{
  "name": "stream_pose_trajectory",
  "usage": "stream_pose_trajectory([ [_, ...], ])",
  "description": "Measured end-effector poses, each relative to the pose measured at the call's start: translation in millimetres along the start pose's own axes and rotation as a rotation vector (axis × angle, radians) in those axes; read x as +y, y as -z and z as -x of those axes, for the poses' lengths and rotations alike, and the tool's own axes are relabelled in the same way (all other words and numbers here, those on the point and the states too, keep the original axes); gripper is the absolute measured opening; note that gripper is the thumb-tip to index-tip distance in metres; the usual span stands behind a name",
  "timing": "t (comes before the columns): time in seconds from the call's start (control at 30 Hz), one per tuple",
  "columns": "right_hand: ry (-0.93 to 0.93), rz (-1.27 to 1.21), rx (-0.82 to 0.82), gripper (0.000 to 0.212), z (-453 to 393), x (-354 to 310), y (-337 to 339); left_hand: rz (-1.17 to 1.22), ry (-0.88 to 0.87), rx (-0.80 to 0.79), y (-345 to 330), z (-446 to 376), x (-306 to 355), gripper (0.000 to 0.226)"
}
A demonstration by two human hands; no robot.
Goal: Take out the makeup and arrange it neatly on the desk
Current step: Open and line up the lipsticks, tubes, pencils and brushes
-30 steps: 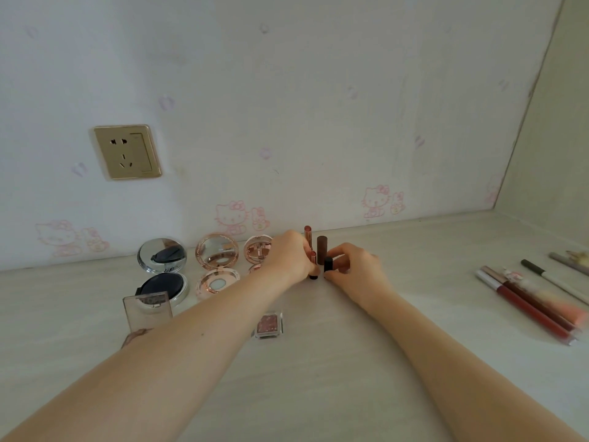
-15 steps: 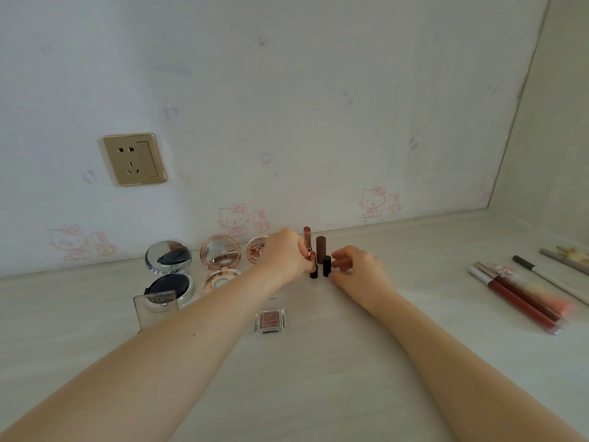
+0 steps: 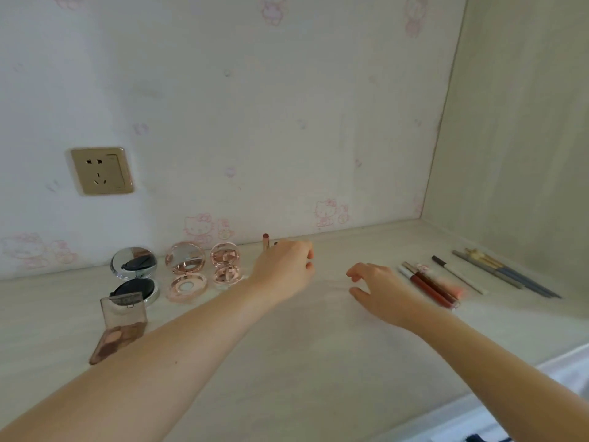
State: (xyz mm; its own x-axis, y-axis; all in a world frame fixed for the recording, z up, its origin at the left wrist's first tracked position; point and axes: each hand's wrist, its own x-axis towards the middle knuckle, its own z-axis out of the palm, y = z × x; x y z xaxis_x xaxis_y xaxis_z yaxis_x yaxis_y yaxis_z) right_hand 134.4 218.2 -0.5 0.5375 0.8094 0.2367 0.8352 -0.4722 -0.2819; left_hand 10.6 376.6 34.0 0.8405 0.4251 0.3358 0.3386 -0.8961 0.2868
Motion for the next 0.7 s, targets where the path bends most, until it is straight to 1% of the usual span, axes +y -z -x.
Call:
stream_pose_trajectory([
  [0.13, -0.039, 0.109, 0.063, 0.031, 25, 31, 24, 0.01, -0.09, -0.072, -23, -2, 36, 0.022],
  [0.27, -0.097, 0.104, 0.092, 0.024, 43, 66, 37, 0.019, -0.168, -0.161, -52, -12, 69, 0.025],
  [0.37, -0.14, 0.127, 0.101, 0.018, 51, 86, 46, 0.009, -0.241, -0.18, -73, -22, 90, 0.026],
  [0.43, -0.157, 0.143, 0.112, 0.018, 53, 98, 50, 0.025, -0.268, -0.179, -84, -30, 102, 0.025],
  [0.57, -0.217, 0.162, 0.145, 0.026, 51, 121, 51, 0.09, -0.299, -0.152, -104, -52, 123, 0.025],
  [0.7, -0.313, 0.125, 0.161, 0.03, 48, 137, 41, 0.219, -0.224, -0.133, -121, -78, 135, 0.029],
])
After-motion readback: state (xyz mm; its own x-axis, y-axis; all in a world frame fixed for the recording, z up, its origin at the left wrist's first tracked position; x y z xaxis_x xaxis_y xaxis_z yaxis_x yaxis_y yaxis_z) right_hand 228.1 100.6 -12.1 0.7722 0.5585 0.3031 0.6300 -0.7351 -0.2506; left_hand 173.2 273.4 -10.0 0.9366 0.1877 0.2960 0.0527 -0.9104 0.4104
